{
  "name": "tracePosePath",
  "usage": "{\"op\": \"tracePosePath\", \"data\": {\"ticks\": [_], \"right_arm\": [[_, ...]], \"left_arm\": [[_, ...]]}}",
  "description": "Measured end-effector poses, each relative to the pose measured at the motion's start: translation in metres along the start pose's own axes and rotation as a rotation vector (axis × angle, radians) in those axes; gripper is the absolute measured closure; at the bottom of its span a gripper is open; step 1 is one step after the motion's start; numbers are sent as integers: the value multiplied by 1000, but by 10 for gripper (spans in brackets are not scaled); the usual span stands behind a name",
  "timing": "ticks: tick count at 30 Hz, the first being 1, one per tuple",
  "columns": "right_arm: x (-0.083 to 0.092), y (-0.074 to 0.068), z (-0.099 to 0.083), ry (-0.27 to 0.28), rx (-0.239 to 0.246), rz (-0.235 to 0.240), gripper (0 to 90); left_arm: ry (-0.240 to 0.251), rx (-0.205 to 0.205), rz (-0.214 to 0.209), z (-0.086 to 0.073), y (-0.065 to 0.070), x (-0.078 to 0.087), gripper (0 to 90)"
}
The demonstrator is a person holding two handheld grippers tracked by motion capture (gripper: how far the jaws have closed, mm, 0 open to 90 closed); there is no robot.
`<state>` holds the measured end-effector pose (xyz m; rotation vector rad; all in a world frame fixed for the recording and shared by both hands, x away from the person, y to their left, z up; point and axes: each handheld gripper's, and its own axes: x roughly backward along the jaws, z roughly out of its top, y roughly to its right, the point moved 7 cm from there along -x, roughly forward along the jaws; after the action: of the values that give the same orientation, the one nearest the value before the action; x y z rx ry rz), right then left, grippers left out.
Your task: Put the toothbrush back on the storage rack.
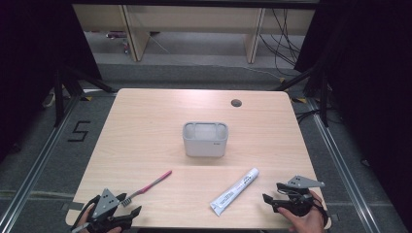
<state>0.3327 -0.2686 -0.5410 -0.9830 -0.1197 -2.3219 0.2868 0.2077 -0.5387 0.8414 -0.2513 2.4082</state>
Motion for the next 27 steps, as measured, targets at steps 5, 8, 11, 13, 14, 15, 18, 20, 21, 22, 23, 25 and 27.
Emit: {"op": "tracePosePath", "data": {"ticks": [5, 8, 11, 13, 14, 15, 18, 20, 21, 22, 23, 25, 27], "right_arm": [[0, 0, 0, -1, 0, 4, 280], [0, -1, 0, -1, 1, 12, 281], [-1, -2, -1, -5, -10, 12, 282], [-1, -1, 0, 2, 5, 11, 282], [0, -2, -1, -5, -14, 14, 282], [-1, -2, 0, -4, -13, 18, 281], [-1, -2, -1, -2, -2, 18, 284], [-1, -2, 0, -2, -2, 20, 292], [-1, 1, 0, -4, 24, 7, 295], [-1, 1, 0, -6, 29, 10, 295], [-1, 0, -1, -9, 28, 10, 296], [-1, 0, 0, -8, 29, 9, 295], [-2, -1, -1, -11, 17, 19, 296]], "left_arm": [[-16, -28, -15, -1, -1, 3, 479], [-17, -51, -28, -2, 0, 5, 571], [-3, -48, -23, -2, 0, 5, 668], [16, -34, -18, -2, 1, 3, 731], [-19, -67, -4, -4, -3, 5, 762], [-21, -67, -7, -4, -3, 5, 787], [-40, -82, -5, -6, -4, 5, 856], [-40, -84, -5, -6, -4, 5, 880], [-41, -88, -3, -6, -5, 4, 886], [-44, -78, 8, -6, -5, 3, 889], [-63, -98, 6, -7, -7, 4, 891], [-72, -106, 13, -8, -9, 4, 893], [-55, -89, 2, -7, -7, 1, 893]]}}
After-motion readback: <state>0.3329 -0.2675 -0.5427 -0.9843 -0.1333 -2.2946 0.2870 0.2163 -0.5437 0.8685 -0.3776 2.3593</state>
